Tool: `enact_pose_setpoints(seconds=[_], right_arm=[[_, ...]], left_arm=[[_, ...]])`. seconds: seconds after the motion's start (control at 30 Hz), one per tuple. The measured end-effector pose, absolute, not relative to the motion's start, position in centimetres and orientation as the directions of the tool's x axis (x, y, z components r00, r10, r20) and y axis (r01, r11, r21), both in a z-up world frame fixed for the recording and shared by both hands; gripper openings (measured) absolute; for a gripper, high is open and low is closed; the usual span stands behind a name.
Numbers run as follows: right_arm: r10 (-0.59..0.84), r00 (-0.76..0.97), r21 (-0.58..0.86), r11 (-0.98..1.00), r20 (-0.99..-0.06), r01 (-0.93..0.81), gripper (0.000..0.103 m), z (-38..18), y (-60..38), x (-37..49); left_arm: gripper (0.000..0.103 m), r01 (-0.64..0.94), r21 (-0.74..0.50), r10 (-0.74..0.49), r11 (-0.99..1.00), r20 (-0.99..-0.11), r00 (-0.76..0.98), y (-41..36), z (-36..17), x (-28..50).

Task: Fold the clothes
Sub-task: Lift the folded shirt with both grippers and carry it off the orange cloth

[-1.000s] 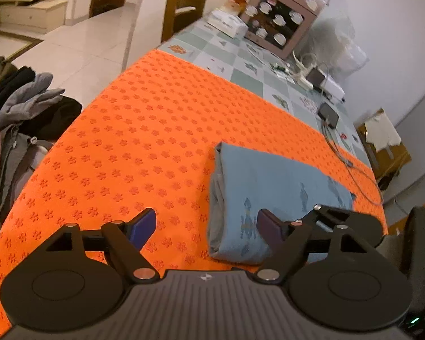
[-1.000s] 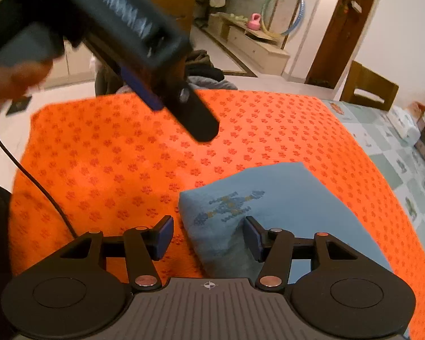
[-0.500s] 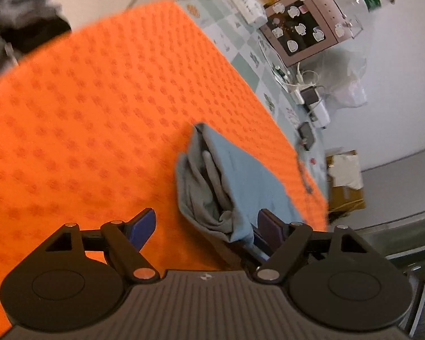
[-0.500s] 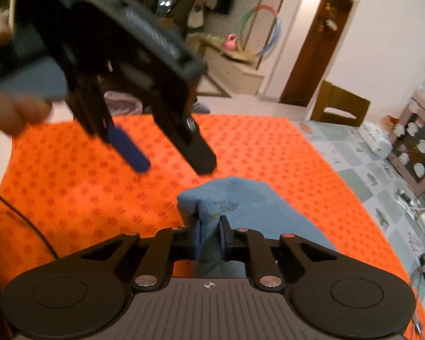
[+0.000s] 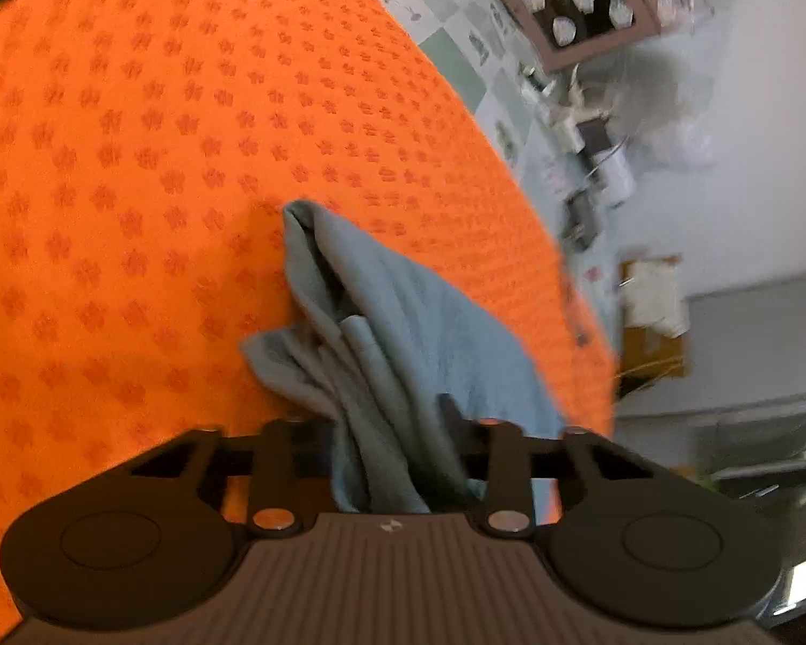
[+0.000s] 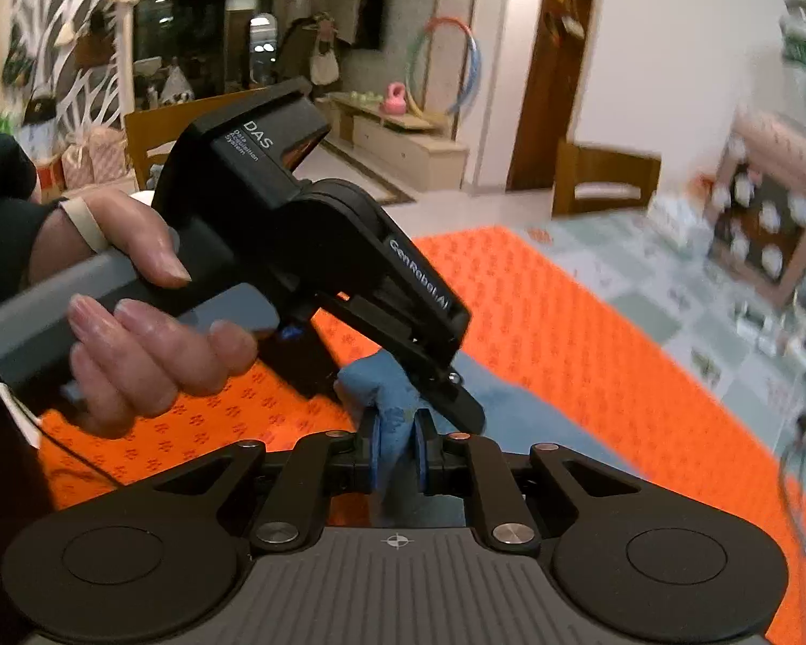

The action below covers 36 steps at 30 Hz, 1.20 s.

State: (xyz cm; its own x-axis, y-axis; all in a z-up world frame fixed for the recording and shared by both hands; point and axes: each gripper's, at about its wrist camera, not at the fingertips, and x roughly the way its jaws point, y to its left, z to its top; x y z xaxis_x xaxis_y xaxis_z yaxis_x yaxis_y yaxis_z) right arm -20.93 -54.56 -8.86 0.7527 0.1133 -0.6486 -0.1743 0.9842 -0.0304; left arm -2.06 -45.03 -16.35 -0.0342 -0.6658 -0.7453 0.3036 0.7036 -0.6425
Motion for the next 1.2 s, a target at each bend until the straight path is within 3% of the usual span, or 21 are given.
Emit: enact_pose_setpoints(seconds=[0.13, 0.2, 0.27, 0.43, 0.6, 0.77, 0.83, 0.97, 1.2], right_arm=[[0.09, 0.761, 0.069, 0.996, -0.643, -0.06, 0.026, -8.4, -57.5, -22.8], [0.038, 0.764, 0.105, 0.994, -0.645, 0.04, 0.046, -8.6, -59.6, -24.0], [-0.015, 0.755, 0.146, 0.978, -0.656, 0.146, 0.053, -9.1, -62.0, -25.2], [-0.08, 0.703, 0.258, 0.896, -0.707, 0.361, 0.062, -11.4, -67.6, -27.4], [-0.056, 0.672, 0.362, 0.808, -0.738, 0.465, 0.07, -14.3, -71.0, -28.4], [0.036, 0.678, 0.466, 0.754, -0.734, 0.464, 0.07, -16.3, -71.2, -28.2], [0.053, 0.677, 0.479, 0.746, -0.734, 0.462, 0.063, -16.8, -70.9, -27.9], [0.075, 0.686, 0.506, 0.733, -0.724, 0.454, 0.026, -16.6, -70.4, -27.3], [0.041, 0.721, 0.497, 0.752, -0.692, 0.434, 0.018, -12.4, -69.8, -26.2]], left_arm=[[0.027, 0.376, -0.576, -0.618, 0.726, -0.786, -0.009, -45.6, -16.4, -2.5], [0.027, 0.411, -0.547, -0.601, 0.73, -0.799, 0.003, -45.8, -16.4, -2.7], [0.027, 0.45, -0.515, -0.582, 0.729, -0.813, 0.013, -46.2, -16.4, -3.0], [0.027, 0.513, -0.463, -0.553, 0.723, -0.832, 0.03, -47.0, -16.3, -3.5], [0.028, 0.533, -0.444, -0.544, 0.72, -0.838, 0.037, -47.1, -16.3, -3.7], [0.029, 0.522, -0.453, -0.552, 0.722, -0.833, 0.041, -46.8, -16.6, -3.9], [0.029, 0.512, -0.466, -0.563, 0.722, -0.825, 0.043, -46.5, -16.7, -4.0], [0.025, 0.511, -0.489, -0.594, 0.707, -0.803, 0.053, -45.9, -16.4, -4.4], [0.022, 0.575, -0.486, -0.643, 0.658, -0.76, 0.093, -45.4, -13.2, -4.5]])
